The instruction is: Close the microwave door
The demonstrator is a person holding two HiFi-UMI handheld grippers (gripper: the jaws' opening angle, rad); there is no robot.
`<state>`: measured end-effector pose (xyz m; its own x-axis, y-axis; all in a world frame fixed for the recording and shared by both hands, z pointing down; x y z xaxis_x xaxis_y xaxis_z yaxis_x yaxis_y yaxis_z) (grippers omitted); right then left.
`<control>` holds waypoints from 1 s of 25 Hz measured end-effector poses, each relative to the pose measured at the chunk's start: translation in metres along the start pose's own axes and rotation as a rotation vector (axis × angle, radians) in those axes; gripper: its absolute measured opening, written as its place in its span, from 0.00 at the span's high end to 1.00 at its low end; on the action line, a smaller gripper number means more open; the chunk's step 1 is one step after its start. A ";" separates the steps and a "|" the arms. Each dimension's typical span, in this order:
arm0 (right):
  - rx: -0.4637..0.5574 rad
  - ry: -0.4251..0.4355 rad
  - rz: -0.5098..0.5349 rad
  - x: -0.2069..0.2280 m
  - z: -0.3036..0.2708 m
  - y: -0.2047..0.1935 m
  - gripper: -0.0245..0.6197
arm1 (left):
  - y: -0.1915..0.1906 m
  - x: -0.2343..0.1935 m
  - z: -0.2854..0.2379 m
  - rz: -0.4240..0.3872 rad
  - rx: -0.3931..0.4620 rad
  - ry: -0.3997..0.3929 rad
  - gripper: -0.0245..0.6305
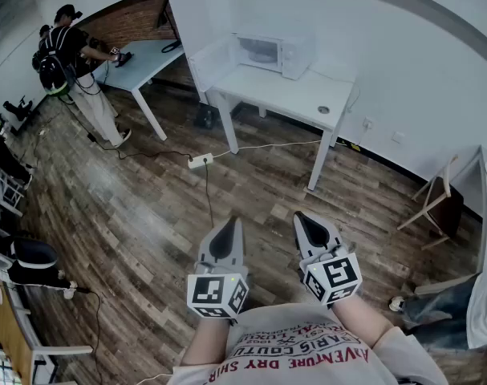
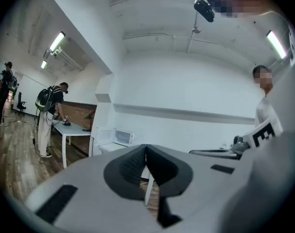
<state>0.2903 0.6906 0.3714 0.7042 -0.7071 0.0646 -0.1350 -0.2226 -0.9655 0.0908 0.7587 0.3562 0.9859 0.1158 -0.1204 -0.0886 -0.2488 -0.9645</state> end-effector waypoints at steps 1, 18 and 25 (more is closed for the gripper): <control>0.001 0.001 0.001 0.002 0.000 0.001 0.94 | 0.001 0.002 -0.001 -0.003 0.000 -0.001 0.96; -0.015 0.031 -0.015 0.016 0.000 -0.012 0.94 | -0.014 0.010 -0.014 0.007 -0.036 0.005 0.95; -0.068 0.052 -0.030 0.025 -0.026 -0.028 0.94 | -0.026 -0.006 -0.042 0.043 -0.076 -0.012 0.95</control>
<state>0.2932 0.6614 0.4063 0.6717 -0.7329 0.1080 -0.1623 -0.2878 -0.9438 0.0934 0.7240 0.3914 0.9797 0.1152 -0.1643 -0.1189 -0.3261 -0.9378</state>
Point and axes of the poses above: the fingertips, and each gripper's own axes: z backward along the fingers, x to its right, y out of its top, the point moved 9 cm from there along z, backward along the fingers, and after that the axes turned 12 degrees about -x, right-handed, at the moved point
